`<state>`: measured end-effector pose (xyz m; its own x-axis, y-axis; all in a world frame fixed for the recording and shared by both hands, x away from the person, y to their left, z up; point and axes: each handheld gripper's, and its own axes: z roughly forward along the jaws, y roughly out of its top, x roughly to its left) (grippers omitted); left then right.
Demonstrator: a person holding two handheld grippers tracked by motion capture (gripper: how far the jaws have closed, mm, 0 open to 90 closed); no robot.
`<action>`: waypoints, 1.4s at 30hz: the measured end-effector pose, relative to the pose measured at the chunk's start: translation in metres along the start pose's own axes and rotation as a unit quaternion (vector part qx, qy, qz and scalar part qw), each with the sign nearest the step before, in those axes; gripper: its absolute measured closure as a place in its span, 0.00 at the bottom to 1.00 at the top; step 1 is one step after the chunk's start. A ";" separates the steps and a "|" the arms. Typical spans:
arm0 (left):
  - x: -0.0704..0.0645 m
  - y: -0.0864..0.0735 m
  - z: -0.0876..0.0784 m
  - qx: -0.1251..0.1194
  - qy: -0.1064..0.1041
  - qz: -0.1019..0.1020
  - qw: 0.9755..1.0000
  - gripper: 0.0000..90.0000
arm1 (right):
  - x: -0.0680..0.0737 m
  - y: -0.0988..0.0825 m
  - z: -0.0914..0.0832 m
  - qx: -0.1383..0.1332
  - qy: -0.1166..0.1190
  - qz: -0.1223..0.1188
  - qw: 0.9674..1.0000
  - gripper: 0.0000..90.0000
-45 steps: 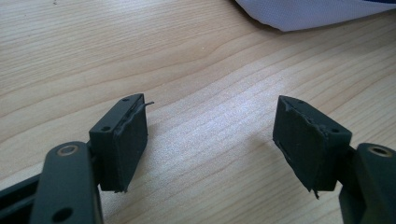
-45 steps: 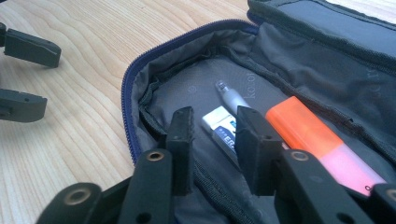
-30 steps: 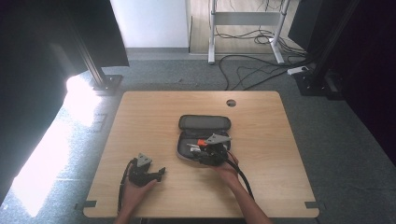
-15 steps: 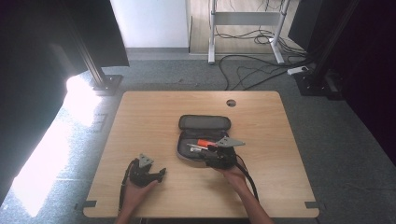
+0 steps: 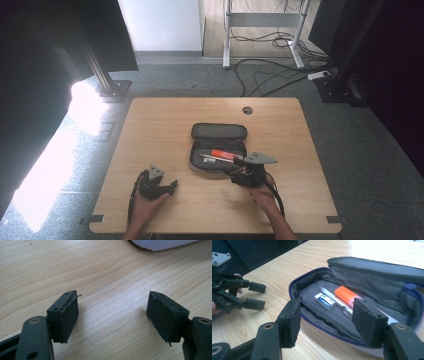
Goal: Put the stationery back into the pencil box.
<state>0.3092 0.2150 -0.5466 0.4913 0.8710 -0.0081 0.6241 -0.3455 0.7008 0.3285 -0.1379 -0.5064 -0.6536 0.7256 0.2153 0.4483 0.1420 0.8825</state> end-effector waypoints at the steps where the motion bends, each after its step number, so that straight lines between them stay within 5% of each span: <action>1: 0.000 0.000 0.000 0.000 0.000 0.000 1.000 0.29 | -0.002 -0.001 -0.003 -0.001 -0.002 0.000 1.000 0.44; 19: 0.000 0.000 0.000 0.000 0.000 0.000 1.000 0.29 | -0.026 -0.033 -0.062 0.005 -0.061 0.003 0.998 0.44; 30: 0.000 0.000 0.000 0.000 0.000 0.000 1.000 0.29 | -0.050 -0.057 -0.077 0.019 -0.094 0.026 0.995 0.44; 42: 0.000 0.000 0.000 0.000 0.000 0.000 1.000 0.29 | -0.056 -0.070 -0.080 0.034 -0.109 0.031 0.993 0.43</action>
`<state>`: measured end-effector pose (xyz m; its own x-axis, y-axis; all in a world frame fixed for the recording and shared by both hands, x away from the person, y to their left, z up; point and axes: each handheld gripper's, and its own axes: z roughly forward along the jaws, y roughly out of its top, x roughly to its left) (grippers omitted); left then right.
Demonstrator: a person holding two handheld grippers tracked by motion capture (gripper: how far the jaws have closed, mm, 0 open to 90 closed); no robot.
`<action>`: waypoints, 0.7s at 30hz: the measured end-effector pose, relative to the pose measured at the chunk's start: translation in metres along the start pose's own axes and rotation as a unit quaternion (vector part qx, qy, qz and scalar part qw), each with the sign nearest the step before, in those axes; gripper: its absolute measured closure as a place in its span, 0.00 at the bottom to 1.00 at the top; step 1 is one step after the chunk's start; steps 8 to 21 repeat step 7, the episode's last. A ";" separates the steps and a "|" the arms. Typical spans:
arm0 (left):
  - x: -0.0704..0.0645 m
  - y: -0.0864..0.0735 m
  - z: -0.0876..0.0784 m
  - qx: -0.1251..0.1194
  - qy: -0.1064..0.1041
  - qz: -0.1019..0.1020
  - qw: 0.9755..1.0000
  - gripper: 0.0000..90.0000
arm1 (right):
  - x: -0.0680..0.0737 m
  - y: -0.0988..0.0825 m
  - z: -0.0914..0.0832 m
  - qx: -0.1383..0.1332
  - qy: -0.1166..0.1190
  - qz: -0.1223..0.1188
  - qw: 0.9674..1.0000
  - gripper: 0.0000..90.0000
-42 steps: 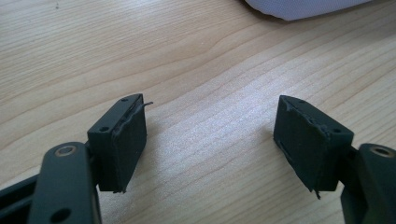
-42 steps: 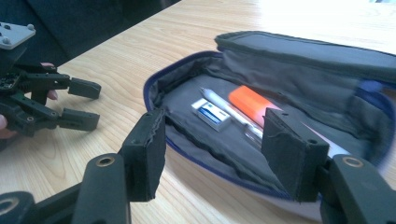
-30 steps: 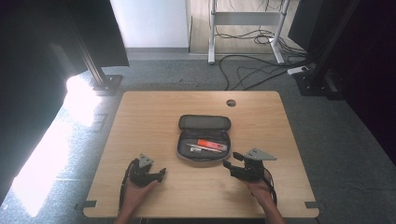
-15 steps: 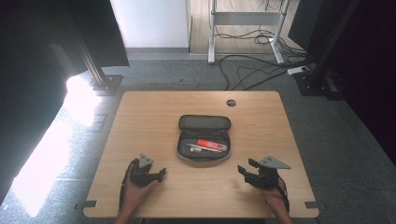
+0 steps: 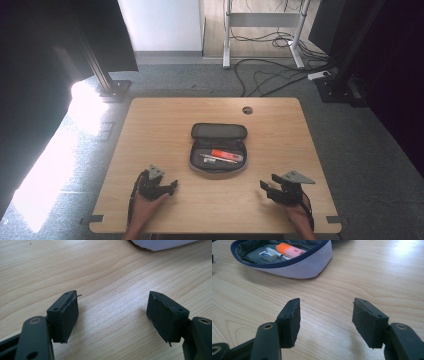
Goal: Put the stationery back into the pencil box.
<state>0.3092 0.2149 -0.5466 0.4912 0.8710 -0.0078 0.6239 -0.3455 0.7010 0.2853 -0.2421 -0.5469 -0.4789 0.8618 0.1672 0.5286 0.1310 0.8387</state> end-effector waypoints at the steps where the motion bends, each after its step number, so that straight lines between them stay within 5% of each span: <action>1: 0.000 0.000 0.000 0.000 0.000 0.000 1.000 0.29 | 0.000 0.000 0.000 0.001 0.000 0.000 1.000 0.43; 21: 0.000 0.000 0.000 0.000 0.000 0.000 1.000 0.29 | 0.002 0.001 0.004 0.003 0.002 -0.005 1.000 0.43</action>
